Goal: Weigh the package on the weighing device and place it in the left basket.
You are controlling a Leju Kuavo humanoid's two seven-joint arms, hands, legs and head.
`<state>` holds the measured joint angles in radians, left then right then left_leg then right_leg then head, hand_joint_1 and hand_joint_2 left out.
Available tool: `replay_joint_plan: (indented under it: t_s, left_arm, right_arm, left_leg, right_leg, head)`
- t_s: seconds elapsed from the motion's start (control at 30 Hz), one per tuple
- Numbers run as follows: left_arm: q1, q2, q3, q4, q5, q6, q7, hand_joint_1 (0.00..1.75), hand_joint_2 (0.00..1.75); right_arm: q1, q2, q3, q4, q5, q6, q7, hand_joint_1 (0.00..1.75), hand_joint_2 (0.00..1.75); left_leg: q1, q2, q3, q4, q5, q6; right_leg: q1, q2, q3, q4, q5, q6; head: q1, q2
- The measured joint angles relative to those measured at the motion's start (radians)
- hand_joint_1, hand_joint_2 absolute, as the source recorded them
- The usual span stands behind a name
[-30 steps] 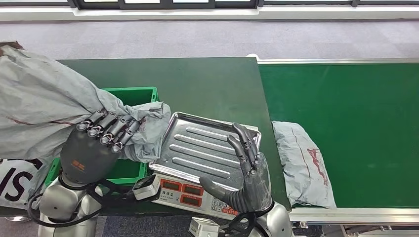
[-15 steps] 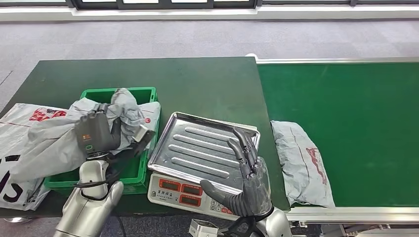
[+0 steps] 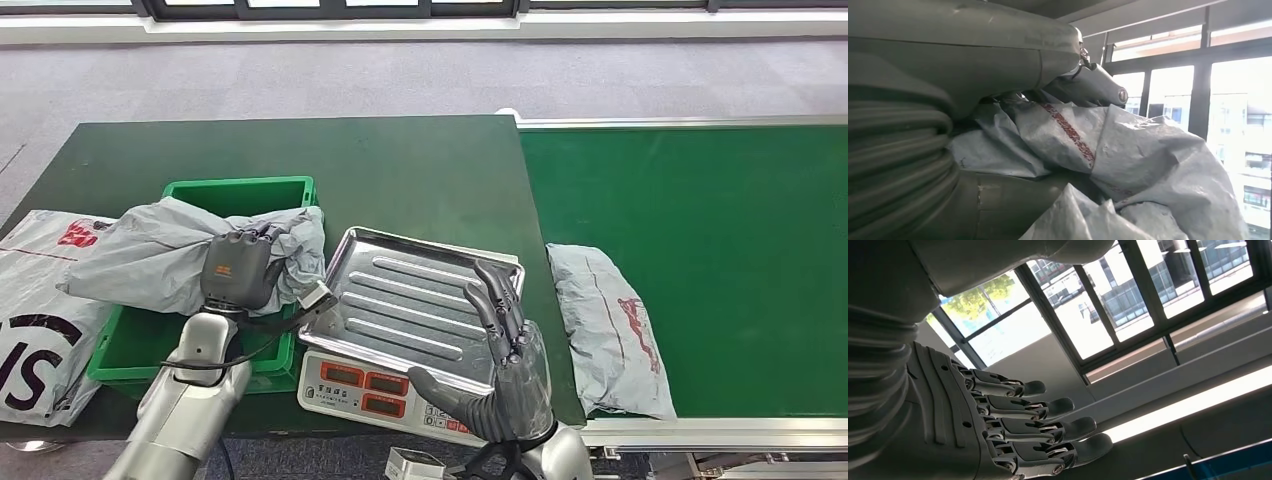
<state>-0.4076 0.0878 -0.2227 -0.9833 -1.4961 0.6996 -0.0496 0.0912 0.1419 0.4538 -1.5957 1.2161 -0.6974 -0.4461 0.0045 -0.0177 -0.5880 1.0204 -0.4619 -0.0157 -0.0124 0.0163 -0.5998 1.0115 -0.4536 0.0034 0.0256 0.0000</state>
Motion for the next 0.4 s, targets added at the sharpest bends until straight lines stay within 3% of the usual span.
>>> replay_joint_plan:
  t_s: [0.07, 0.1, 0.2, 0.23, 0.4]
  left_arm:
    - [-0.012, -0.01, 0.024, 0.025, 0.0, 0.001, -0.02, 1.7, 1.75]
    - [-0.016, -0.014, 0.034, 0.034, 0.0, 0.001, -0.026, 1.27, 1.75]
    - [-0.024, -0.025, 0.052, 0.052, 0.0, 0.001, -0.031, 0.0, 0.44]
    - [-0.025, -0.03, 0.058, 0.054, 0.0, 0.001, -0.03, 0.0, 0.0]
    - [-0.01, -0.058, 0.086, 0.003, 0.026, 0.001, -0.04, 0.0, 0.0]
  right_arm:
    - [0.001, 0.0, -0.008, 0.0, -0.001, 0.0, -0.007, 0.0, 1.75]
    - [0.001, 0.0, -0.011, 0.0, -0.001, 0.0, -0.009, 0.0, 1.75]
    - [0.002, 0.0, -0.016, 0.0, -0.001, 0.0, -0.009, 0.0, 1.75]
    - [0.002, 0.0, -0.018, 0.0, 0.001, 0.0, -0.008, 0.0, 1.75]
    - [0.008, 0.0, -0.031, -0.008, 0.008, 0.0, 0.004, 0.0, 1.75]
  left_leg:
    - [0.0, 0.0, 0.0, 0.0, 0.0, 0.0]
    - [0.0, 0.0, 0.0, 0.0, 0.0, 0.0]
    - [0.0, 0.0, 0.0, 0.0, 0.0, 0.0]
    - [0.0, 0.0, 0.0, 0.0, 0.0, 0.0]
    - [0.0, -0.001, 0.0, 0.0, 0.0, 0.0]
  right_leg:
    - [0.0, 0.0, 0.0, 0.0, 0.0, 0.0]
    - [0.0, 0.0, 0.0, 0.0, 0.0, 0.0]
    - [0.0, 0.0, 0.0, 0.0, 0.0, 0.0]
    - [0.0, 0.0, 0.0, 0.0, 0.0, 0.0]
    - [0.0, 0.0, 0.001, 0.0, 0.0, 0.0]
  head:
    - [0.0, 0.0]
    - [0.0, 0.0]
    - [0.0, 0.0]
    - [0.0, 0.0]
    - [0.0, 0.0]
